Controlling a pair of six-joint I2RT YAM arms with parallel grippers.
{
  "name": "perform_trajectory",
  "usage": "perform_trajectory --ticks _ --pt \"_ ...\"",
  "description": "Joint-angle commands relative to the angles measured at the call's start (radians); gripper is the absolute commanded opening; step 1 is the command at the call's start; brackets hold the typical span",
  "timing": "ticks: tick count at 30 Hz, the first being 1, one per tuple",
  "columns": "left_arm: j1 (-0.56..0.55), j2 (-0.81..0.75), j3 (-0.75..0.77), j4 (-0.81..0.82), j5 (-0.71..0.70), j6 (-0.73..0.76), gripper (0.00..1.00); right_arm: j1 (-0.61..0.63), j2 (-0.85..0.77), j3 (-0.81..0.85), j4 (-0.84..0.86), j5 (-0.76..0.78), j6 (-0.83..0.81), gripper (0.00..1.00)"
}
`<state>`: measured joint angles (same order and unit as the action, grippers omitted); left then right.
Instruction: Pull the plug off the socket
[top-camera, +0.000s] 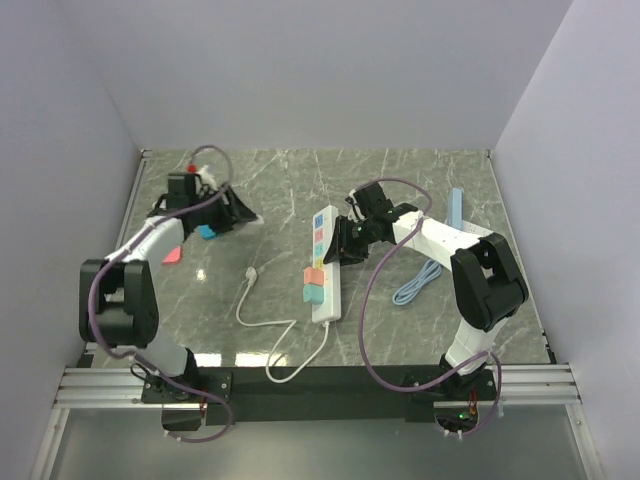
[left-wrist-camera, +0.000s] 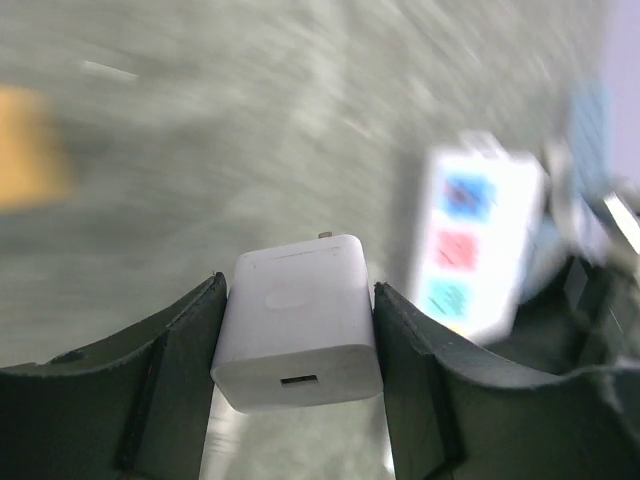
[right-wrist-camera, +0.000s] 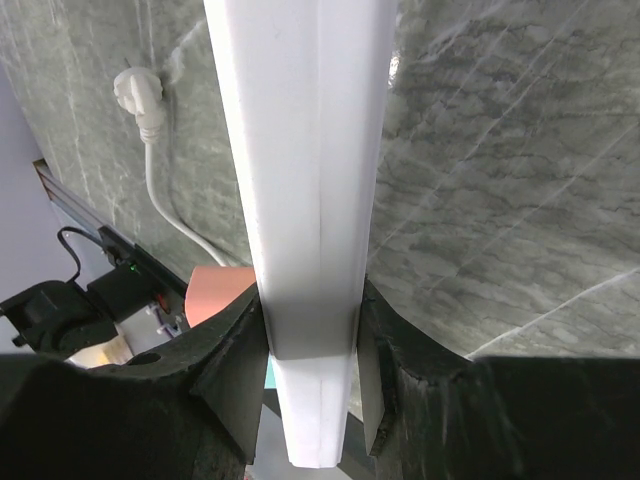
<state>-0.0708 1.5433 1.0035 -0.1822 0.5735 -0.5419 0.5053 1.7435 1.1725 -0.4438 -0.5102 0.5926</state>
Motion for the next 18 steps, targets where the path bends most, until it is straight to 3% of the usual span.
perform_trajectory --ticks 1,10,15,18 --pt "0.123 0.067 0.073 -0.019 -0.081 0.008 0.01 -0.002 -0.052 0.016 0.022 -0.036 -0.010 0.00" --pt "0.279 0.176 0.135 0.102 -0.050 -0.098 0.01 -0.004 -0.058 0.004 0.019 -0.040 -0.019 0.00" --pt "0.327 0.228 0.141 0.095 -0.136 -0.153 0.10 -0.002 -0.047 0.021 0.004 -0.042 -0.031 0.00" --pt "0.354 0.238 0.141 0.085 -0.184 -0.177 0.10 -0.004 -0.042 0.032 -0.003 -0.042 -0.039 0.00"
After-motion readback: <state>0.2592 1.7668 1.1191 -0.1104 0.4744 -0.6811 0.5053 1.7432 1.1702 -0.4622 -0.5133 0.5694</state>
